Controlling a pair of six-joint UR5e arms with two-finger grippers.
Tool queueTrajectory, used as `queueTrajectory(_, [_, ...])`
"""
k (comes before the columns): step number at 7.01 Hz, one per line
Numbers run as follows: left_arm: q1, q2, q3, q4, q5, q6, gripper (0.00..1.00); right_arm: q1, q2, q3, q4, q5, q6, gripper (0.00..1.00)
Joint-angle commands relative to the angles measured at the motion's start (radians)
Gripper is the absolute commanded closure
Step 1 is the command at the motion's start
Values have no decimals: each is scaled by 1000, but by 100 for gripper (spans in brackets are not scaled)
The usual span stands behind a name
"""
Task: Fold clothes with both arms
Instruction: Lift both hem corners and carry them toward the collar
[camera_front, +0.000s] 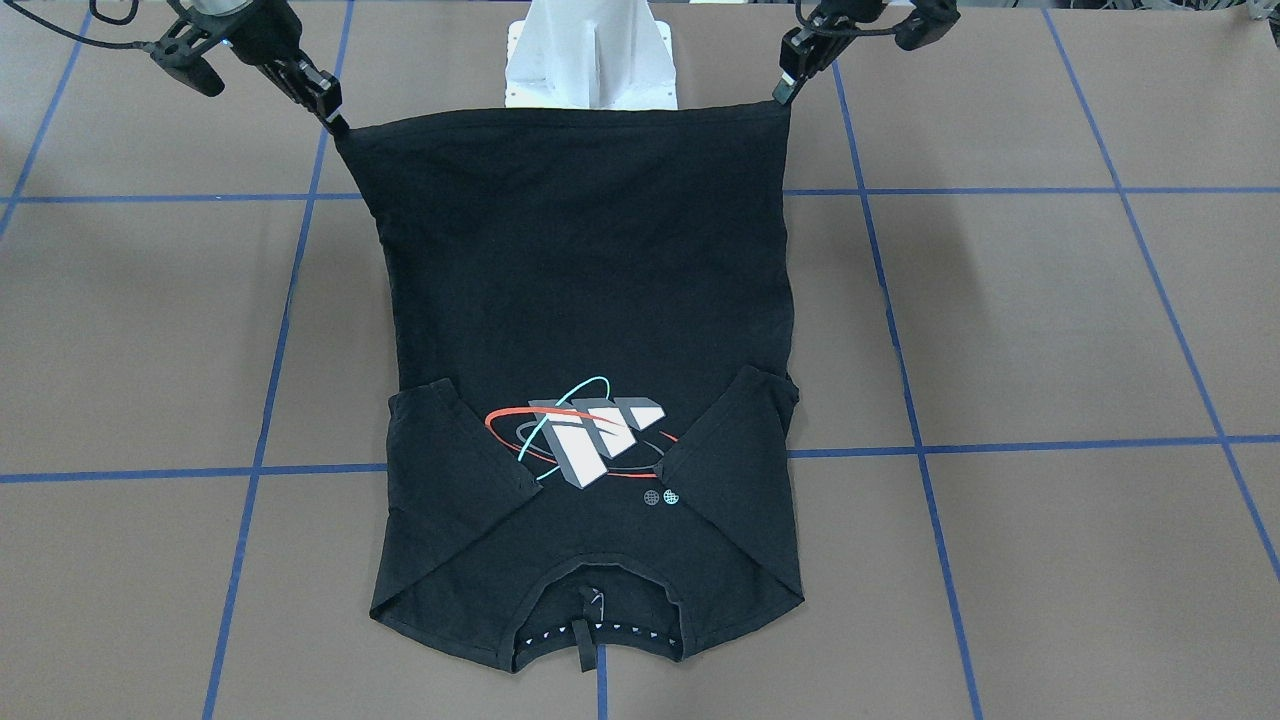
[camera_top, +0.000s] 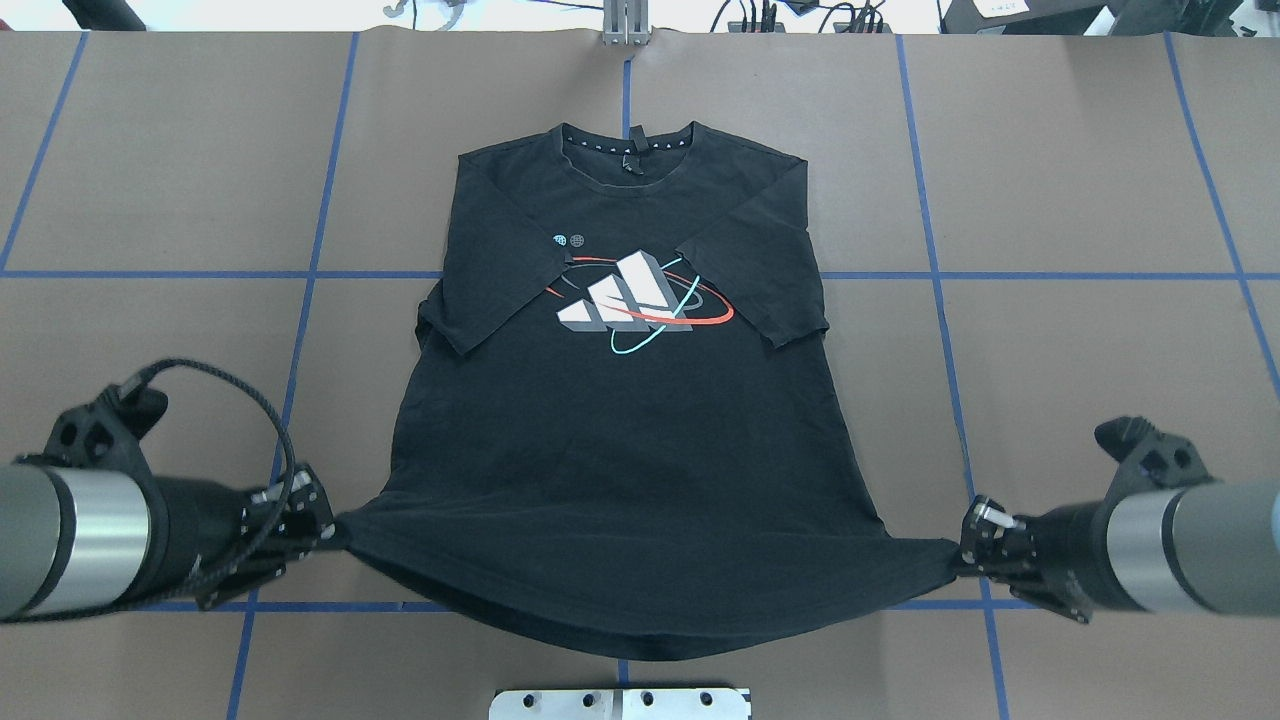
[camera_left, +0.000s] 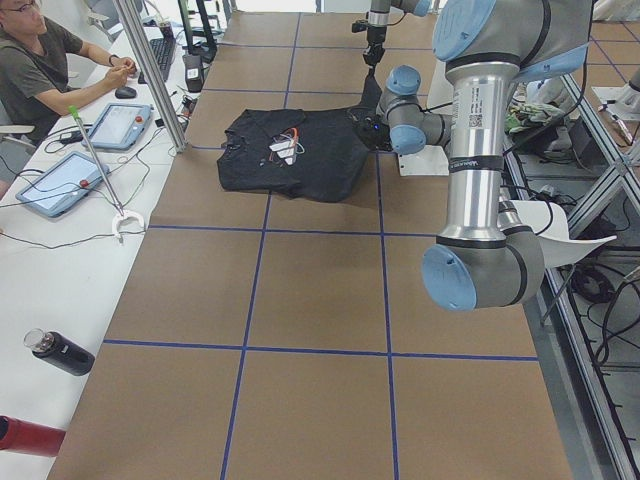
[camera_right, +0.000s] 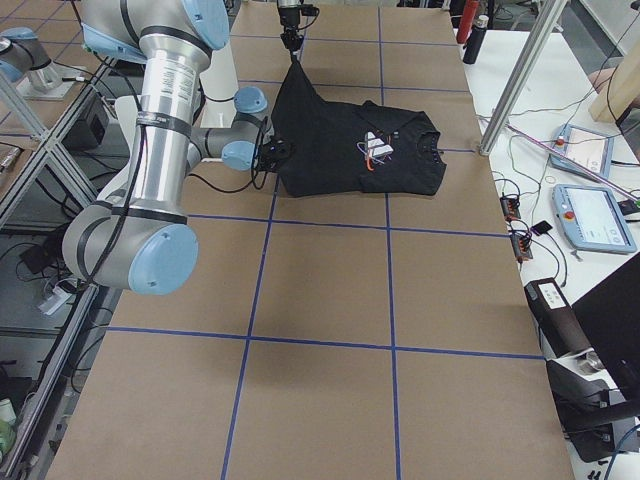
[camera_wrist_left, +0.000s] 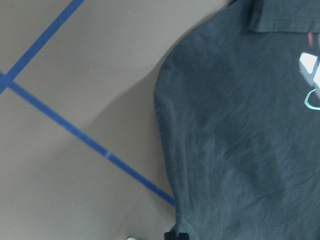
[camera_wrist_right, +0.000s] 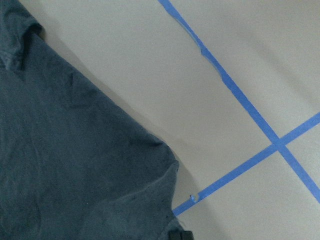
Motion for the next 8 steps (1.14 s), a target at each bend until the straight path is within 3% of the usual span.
queueTrajectory(1, [-145, -78, 121, -9, -11, 110, 100, 124, 119, -71, -73, 70, -35, 100])
queueTrajectory(3, [-274, -186, 278, -14, -43, 184, 100, 216, 331, -111, -371, 72, -182, 100])
queueTrajectory(4, [-320, -238, 339, -15, -47, 206, 100, 260, 396, -140, -462, 70, -254, 100])
queueTrajectory(6, [-370, -311, 444, -17, -45, 217, 100, 334, 420, -214, -466, 87, -317, 100])
queueTrajectory(8, [-404, -330, 473, -17, -44, 221, 100, 407, 484, -307, -472, 98, -401, 100])
